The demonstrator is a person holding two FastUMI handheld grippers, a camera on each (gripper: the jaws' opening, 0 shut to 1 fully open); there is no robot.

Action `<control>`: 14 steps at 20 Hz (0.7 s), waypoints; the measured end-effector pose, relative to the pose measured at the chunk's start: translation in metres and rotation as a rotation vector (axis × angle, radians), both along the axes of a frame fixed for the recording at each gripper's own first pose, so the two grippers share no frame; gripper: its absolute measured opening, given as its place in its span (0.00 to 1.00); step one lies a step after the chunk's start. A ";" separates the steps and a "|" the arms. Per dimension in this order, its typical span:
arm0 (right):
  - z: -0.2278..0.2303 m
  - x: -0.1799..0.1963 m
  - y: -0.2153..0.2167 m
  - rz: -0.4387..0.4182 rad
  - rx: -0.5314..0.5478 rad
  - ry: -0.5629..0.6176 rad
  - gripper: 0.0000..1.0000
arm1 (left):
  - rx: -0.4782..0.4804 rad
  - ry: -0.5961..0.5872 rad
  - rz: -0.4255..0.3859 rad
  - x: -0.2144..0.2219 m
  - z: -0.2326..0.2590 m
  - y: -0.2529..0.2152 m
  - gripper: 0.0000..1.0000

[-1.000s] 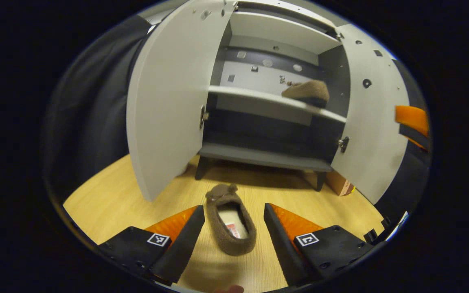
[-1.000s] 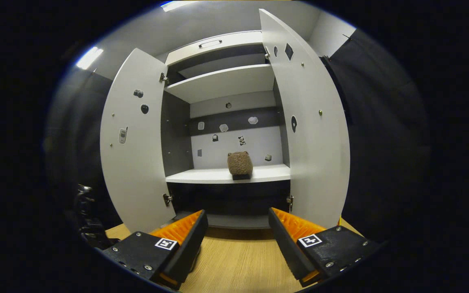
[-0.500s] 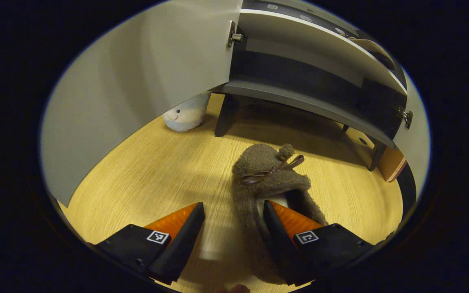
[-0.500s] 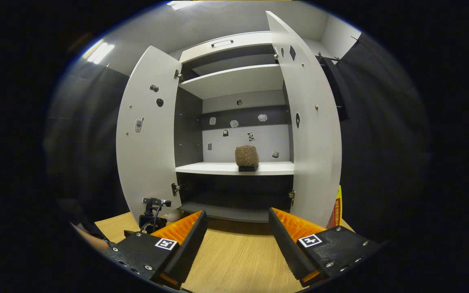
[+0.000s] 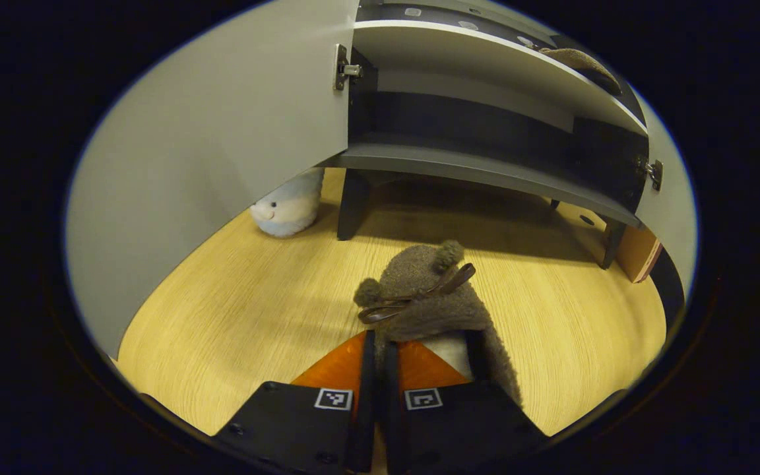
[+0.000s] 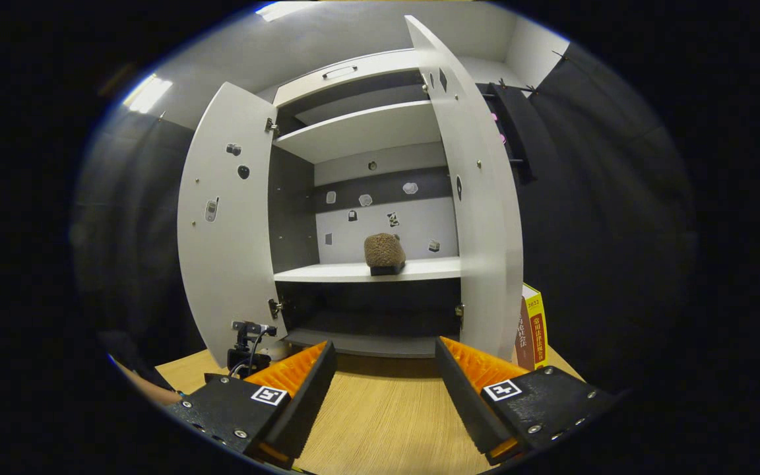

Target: Grab one shoe with the right hand and put it into the shoe cabinet, grab the other shoe with the left hand and put it into the shoe cabinet; then close the right door with the right hand and the left door with the left hand.

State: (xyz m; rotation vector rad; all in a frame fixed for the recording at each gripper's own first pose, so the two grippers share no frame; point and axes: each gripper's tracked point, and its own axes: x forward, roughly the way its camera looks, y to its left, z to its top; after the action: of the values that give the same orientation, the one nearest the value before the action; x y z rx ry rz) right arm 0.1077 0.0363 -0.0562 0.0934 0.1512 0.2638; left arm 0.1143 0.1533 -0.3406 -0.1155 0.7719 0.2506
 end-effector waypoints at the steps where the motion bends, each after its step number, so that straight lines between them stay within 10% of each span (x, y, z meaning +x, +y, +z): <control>1: -0.001 -0.001 -0.002 -0.003 -0.004 0.004 0.92 | -0.016 -0.006 0.005 -0.006 0.006 -0.004 0.15; 14: 0.014 -0.009 0.014 -0.015 -0.019 -0.044 0.92 | -0.067 -0.192 0.083 -0.057 0.227 -0.049 0.14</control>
State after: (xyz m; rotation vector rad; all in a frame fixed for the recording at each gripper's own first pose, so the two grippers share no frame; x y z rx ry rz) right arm 0.0984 0.0505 -0.0427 0.0697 0.1095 0.2495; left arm 0.0576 0.1045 -0.1134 -0.2320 0.5854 0.2878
